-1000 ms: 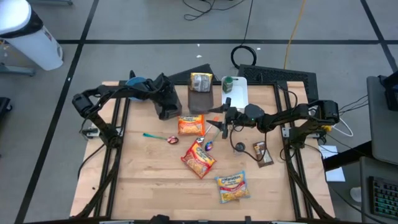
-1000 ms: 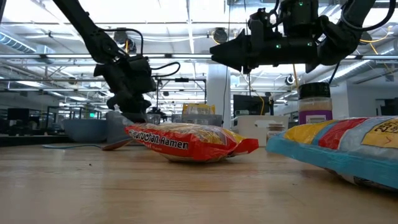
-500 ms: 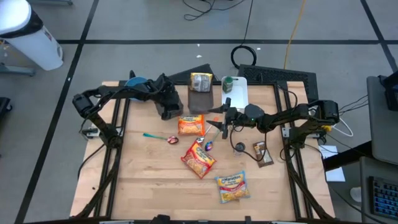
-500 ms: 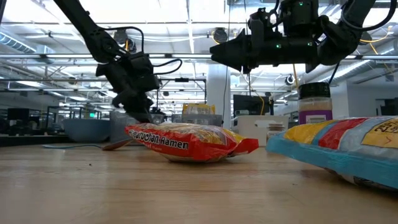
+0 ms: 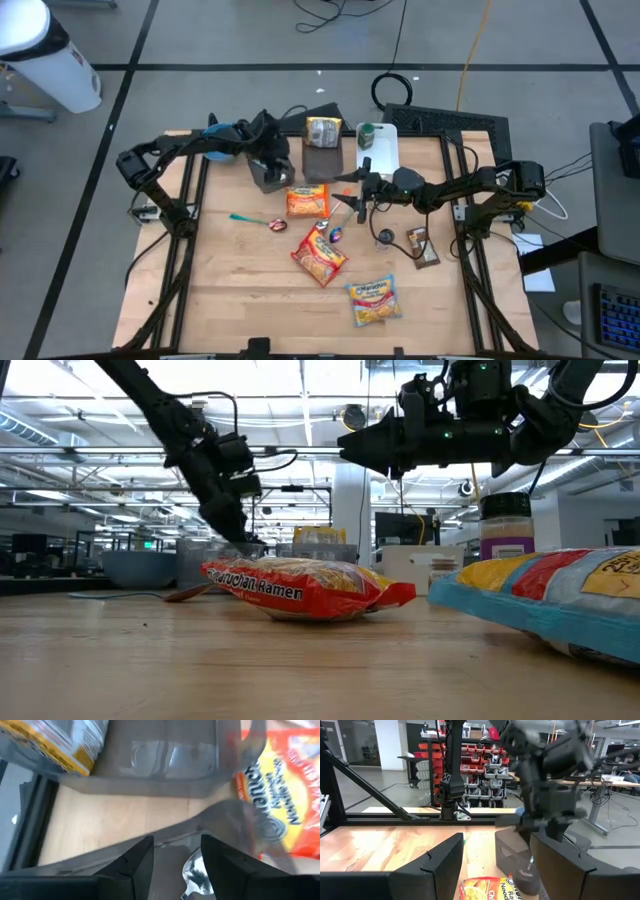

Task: Pick & Place Food Item
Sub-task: Adjust the left black bin

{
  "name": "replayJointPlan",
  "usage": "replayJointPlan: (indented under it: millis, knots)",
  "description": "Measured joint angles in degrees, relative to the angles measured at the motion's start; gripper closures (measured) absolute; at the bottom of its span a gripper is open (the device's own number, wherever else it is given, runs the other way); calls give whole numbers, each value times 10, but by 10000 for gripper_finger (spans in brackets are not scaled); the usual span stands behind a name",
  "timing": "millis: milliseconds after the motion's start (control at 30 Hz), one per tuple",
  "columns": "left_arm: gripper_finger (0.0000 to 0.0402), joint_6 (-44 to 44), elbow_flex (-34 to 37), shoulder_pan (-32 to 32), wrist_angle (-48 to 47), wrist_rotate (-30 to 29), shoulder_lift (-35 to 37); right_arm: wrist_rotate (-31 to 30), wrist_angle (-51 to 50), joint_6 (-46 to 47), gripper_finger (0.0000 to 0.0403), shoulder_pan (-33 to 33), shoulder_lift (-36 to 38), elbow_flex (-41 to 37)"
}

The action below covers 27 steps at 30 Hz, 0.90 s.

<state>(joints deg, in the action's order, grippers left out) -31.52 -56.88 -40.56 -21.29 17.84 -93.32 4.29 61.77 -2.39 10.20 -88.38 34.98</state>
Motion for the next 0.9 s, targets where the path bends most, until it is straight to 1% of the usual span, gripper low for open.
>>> replayJointPlan:
  millis: [167,300,400,500,600,700,800,900]
  knots:
    - [221,-1,-76,0,-123,-2,5,0,-11,-1,179,0,0,0]
    - [235,2,-103,-2,-195,-29,27,0,-12,-2,179,0,0,0]
    - [258,9,-103,-2,-237,-54,60,0,-12,-4,179,0,0,0]
    - [290,28,-103,-7,-282,-64,102,0,-12,-4,179,0,0,0]
    - [321,64,-103,-16,-325,-69,147,2,-11,-9,179,0,0,0]
    - [344,106,-94,-24,-358,-105,186,2,-10,-9,179,0,0,0]
    - [358,140,-61,-31,-359,-141,213,2,-8,-12,179,0,0,0]
    - [364,153,-18,-37,-359,-145,220,2,-8,-13,179,0,0,0]
